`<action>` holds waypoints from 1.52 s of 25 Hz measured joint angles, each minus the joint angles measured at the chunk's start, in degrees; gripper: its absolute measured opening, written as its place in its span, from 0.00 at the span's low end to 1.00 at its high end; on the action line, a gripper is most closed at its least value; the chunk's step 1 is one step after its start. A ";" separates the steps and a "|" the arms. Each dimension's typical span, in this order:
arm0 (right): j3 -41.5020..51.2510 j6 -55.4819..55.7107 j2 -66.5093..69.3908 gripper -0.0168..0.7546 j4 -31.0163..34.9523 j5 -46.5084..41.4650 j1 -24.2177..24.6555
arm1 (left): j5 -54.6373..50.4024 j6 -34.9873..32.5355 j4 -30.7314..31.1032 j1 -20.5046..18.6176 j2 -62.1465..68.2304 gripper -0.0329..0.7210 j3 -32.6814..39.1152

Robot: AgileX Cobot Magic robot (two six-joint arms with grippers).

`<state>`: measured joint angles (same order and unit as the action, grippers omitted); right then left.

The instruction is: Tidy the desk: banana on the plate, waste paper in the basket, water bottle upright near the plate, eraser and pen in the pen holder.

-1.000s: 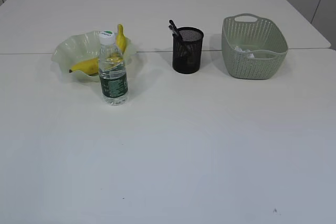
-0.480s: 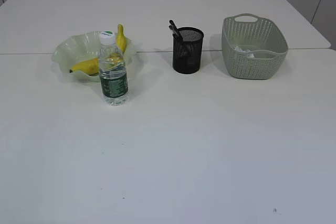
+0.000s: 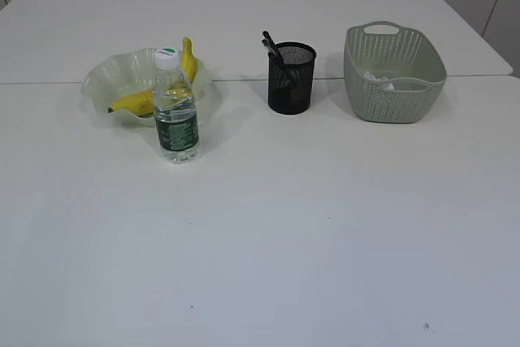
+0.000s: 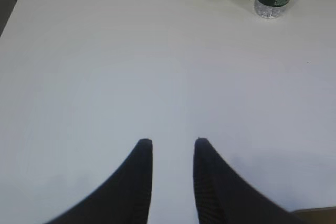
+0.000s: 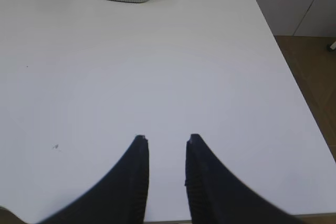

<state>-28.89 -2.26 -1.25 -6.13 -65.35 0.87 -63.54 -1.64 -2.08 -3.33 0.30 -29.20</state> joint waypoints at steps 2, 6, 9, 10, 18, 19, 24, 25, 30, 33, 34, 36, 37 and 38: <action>0.00 0.00 0.00 0.27 0.00 0.00 0.00 | 0.00 0.00 -0.51 -0.50 0.00 0.28 0.00; 0.00 0.00 0.00 0.27 0.00 0.00 0.00 | 0.00 0.00 -0.72 -3.20 0.00 0.28 0.00; 0.00 0.00 0.00 0.27 0.00 0.00 0.00 | 0.00 0.00 -0.72 -5.15 0.00 0.28 0.00; 0.00 0.00 0.00 0.27 0.00 0.00 0.00 | 0.00 0.00 -0.72 -5.42 0.00 0.28 0.00; 0.00 0.00 0.00 0.27 0.00 0.00 0.00 | 0.00 0.00 -0.76 -5.67 0.00 0.28 0.00; 0.00 0.00 0.00 0.27 0.00 0.00 0.00 | 0.00 0.00 -0.76 -5.67 0.00 0.28 0.00; 0.00 0.00 0.00 0.27 0.00 0.00 0.00 | 0.00 0.00 -0.76 -5.67 0.00 0.28 0.00; 0.00 0.00 0.00 0.27 0.00 0.00 0.00 | 0.00 0.00 -0.76 -5.67 0.00 0.28 0.00; 0.00 0.00 0.00 0.27 0.00 0.00 0.00 | 0.00 0.00 -0.76 -5.67 0.00 0.28 0.00; 0.00 0.00 0.00 0.27 0.00 0.00 0.00 | 0.00 0.00 -0.76 -5.67 0.00 0.28 0.00; 0.00 0.00 0.00 0.27 0.00 0.00 0.00 | 0.00 0.00 -0.76 -5.67 0.00 0.28 0.00; 0.00 0.00 0.00 0.27 0.00 0.00 0.00 | 0.00 0.00 -0.76 -5.67 0.00 0.28 0.00; 0.00 0.00 0.00 0.27 0.00 0.00 0.00 | 0.00 0.00 -0.76 -5.67 0.00 0.28 0.00; 0.00 0.00 0.00 0.27 0.00 0.00 0.00 | 0.00 0.00 -0.76 -5.67 0.00 0.28 0.00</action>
<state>-28.89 -2.26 -1.25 -6.13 -65.35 0.87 -63.54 -1.64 -2.84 -8.99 0.30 -29.20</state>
